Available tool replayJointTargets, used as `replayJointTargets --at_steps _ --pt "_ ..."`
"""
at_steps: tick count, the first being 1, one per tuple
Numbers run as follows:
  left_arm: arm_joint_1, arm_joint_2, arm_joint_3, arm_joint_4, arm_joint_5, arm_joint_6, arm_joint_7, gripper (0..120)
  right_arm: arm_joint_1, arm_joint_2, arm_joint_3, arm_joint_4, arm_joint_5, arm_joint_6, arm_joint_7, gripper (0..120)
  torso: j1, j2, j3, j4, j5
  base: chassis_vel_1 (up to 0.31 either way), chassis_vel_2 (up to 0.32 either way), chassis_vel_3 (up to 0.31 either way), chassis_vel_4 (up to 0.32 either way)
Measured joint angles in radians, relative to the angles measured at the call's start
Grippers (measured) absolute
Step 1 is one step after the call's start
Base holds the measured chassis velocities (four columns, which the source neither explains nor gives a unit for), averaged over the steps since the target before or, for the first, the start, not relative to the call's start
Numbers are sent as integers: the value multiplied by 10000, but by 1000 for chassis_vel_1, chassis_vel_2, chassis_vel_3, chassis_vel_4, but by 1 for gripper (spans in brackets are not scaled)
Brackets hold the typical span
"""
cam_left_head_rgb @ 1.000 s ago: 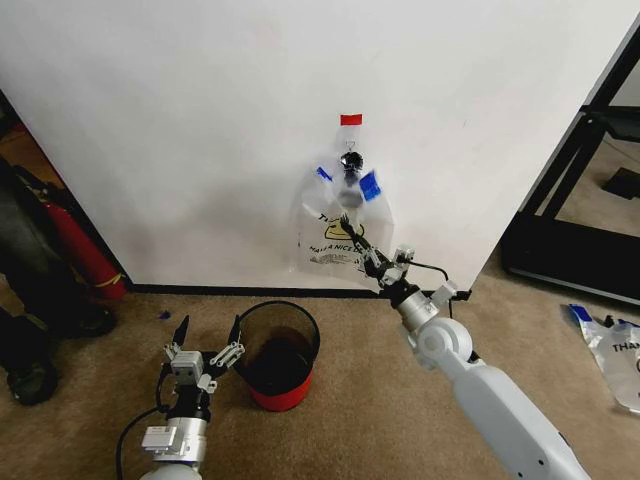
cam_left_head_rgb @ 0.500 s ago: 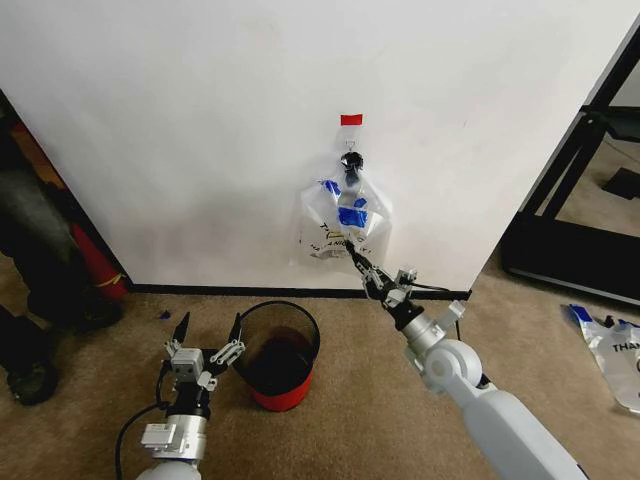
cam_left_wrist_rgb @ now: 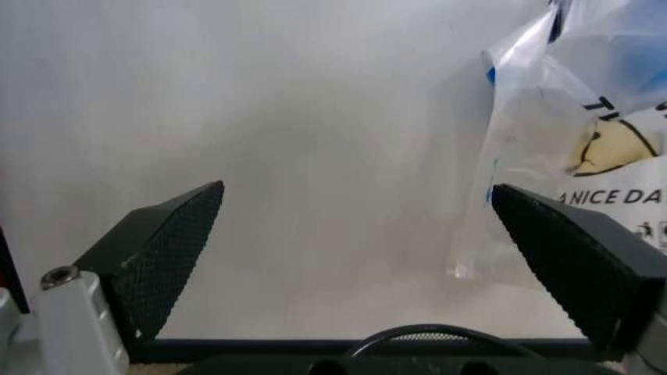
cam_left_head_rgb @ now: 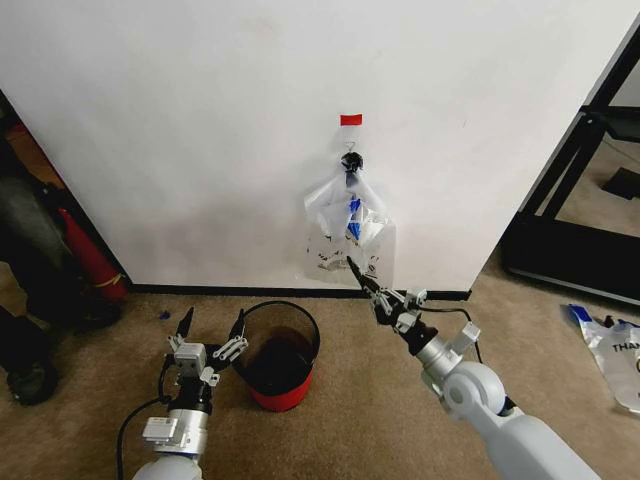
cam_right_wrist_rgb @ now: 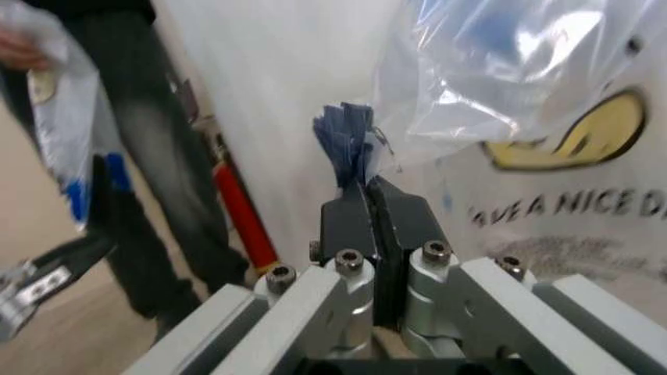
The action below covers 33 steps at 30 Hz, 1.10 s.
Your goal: Pick up the garbage bag from the wall and place it over the trash bin.
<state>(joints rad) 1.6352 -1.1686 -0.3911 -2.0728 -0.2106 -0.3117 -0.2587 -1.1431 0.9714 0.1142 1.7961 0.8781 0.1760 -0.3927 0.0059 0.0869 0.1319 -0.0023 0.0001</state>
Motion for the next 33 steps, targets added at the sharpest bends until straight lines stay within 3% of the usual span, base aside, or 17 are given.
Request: replayJointTargets --at_steps 33 --pt "204 1 -73 -178 155 -21 -28 100 -2108 -802 518 637 -1610 760 -415 0 0 0 0 0 -1 0 0 0 0"
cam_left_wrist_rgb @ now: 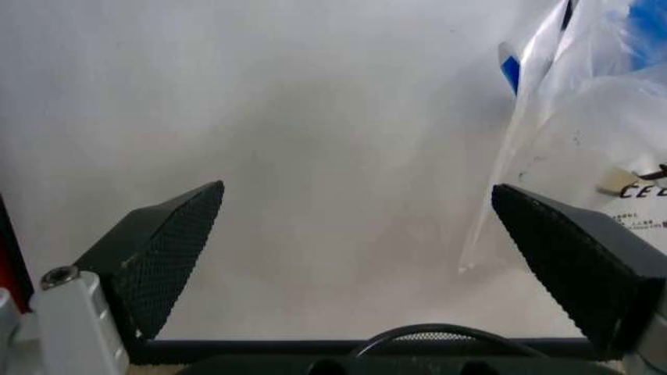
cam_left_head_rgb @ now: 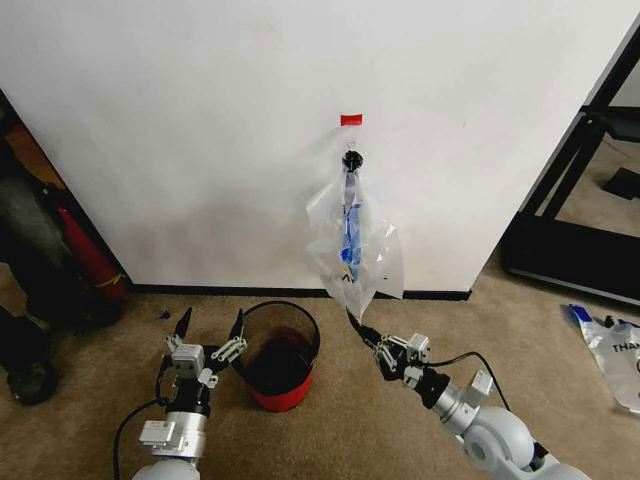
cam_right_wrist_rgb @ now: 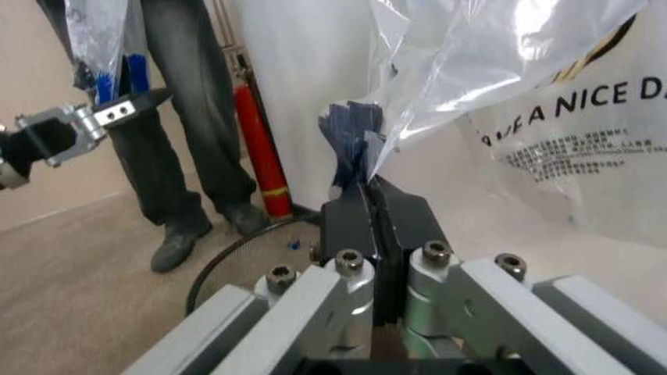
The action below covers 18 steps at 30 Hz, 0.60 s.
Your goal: Pick up the garbage bag from the wall and place it over the trash bin.
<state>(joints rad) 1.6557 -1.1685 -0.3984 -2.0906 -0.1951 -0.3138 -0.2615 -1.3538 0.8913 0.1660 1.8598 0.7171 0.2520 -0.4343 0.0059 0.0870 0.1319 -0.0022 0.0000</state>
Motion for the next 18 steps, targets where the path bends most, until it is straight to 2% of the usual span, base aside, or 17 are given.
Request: replayJointTargets --at_steps 9,18 --pt "19 12 26 -11 29 5 -4 100 -511 -81 98 179 -292 190 -50 0 0 0 0 -1 0 0 0 0 0" --pt "-11 293 78 -267 -54 200 -14 100 105 73 -112 2 -23 69 463 0 1 1 0 0 -2 0 0 0 0"
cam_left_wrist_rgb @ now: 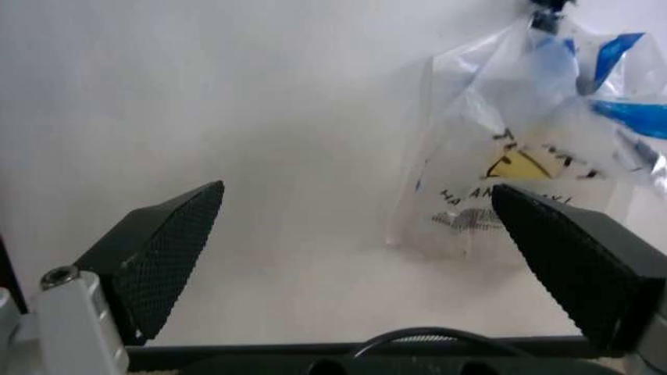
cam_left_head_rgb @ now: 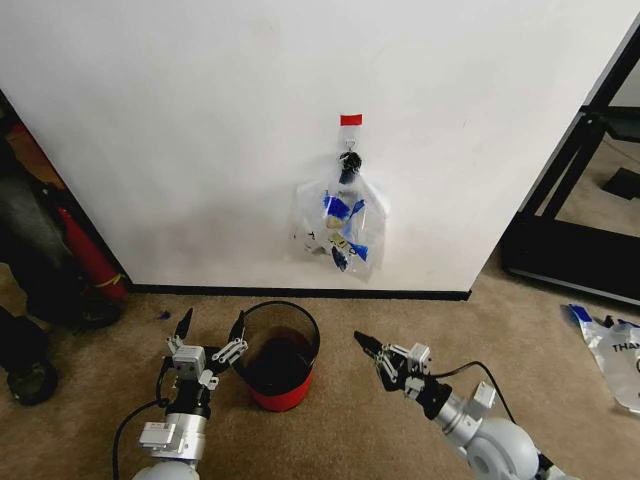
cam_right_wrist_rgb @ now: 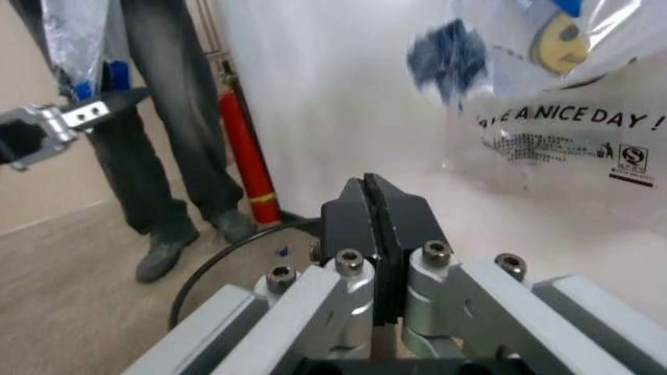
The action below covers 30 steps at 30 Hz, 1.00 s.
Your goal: Pick up the garbage bag from the wall and place it over the trash bin.
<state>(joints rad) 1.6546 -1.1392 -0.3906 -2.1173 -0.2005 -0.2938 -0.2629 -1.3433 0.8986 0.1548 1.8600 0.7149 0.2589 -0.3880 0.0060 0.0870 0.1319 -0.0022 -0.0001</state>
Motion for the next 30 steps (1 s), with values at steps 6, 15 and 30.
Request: replayJointTargets --at_steps 6,15,30 --pt "-104 782 -4 -561 -145 399 -56 100 551 -11 -426 -331 116 -39 176 0 0 0 0 4 1 0 0 0 0" --pt "-1329 2973 553 -1575 -1802 1694 -125 100 391 -1 -125 -237 36 -224 752 0 0 0 1 1 -1 0 0 0 0" --pt "-9214 4978 5519 -741 -6072 4655 -1131 100 179 352 510 19 -391 -620 2414 51 1 0 2 2 1 0 0 0 0"
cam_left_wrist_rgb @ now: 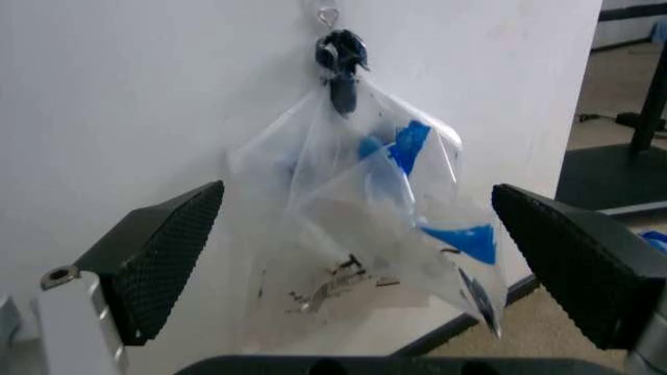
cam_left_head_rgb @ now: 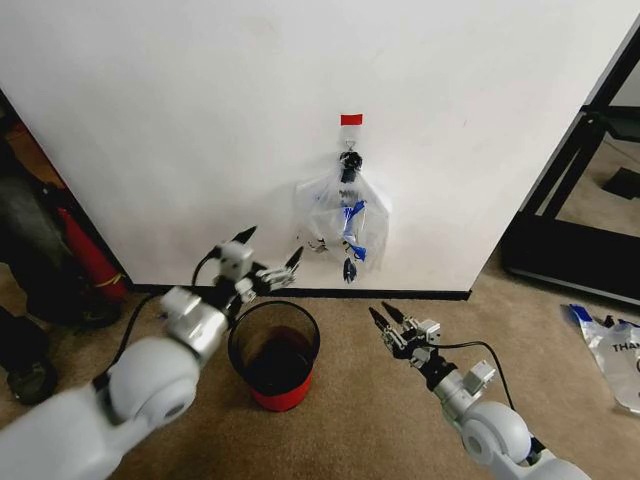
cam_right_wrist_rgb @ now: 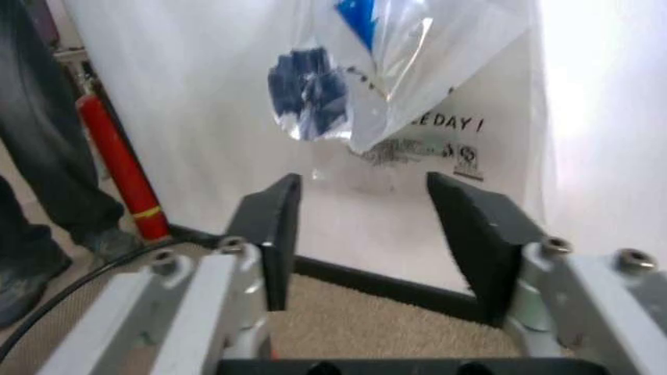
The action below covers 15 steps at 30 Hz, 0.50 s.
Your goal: Pick up the garbage bag from the wall and place it over the trash bin.
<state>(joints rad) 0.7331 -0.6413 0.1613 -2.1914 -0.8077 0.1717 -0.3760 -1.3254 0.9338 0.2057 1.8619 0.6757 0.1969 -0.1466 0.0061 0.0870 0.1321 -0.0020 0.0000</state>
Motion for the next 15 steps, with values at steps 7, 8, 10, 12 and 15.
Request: replayJointTargets --at_steps 7,8,10,12,15 --pt "-2679 -502 2594 945 388 840 5 100 -289 97 204 92 -124 -14 37 75 0 -1 0 -4 1 0 0 0 0" --pt "-2679 -502 2594 945 388 840 5 100 -289 97 204 92 -124 -14 37 75 0 -1 0 -4 1 0 0 0 0" --pt "-3847 -718 3386 1288 404 1209 -44 100 -401 127 308 124 -198 3 -1 86 0 0 -1 -1 2 0 0 0 0" --pt "-4603 -1040 3750 1565 4 1506 -246 100 -488 164 363 128 -289 39 -50 94 0 -1 0 -1 2 0 0 0 0" --pt "-5582 -1641 4023 2154 -853 2129 -759 100 -639 221 450 171 -375 101 -136 100 0 0 -1 -6 5 0 0 0 0"
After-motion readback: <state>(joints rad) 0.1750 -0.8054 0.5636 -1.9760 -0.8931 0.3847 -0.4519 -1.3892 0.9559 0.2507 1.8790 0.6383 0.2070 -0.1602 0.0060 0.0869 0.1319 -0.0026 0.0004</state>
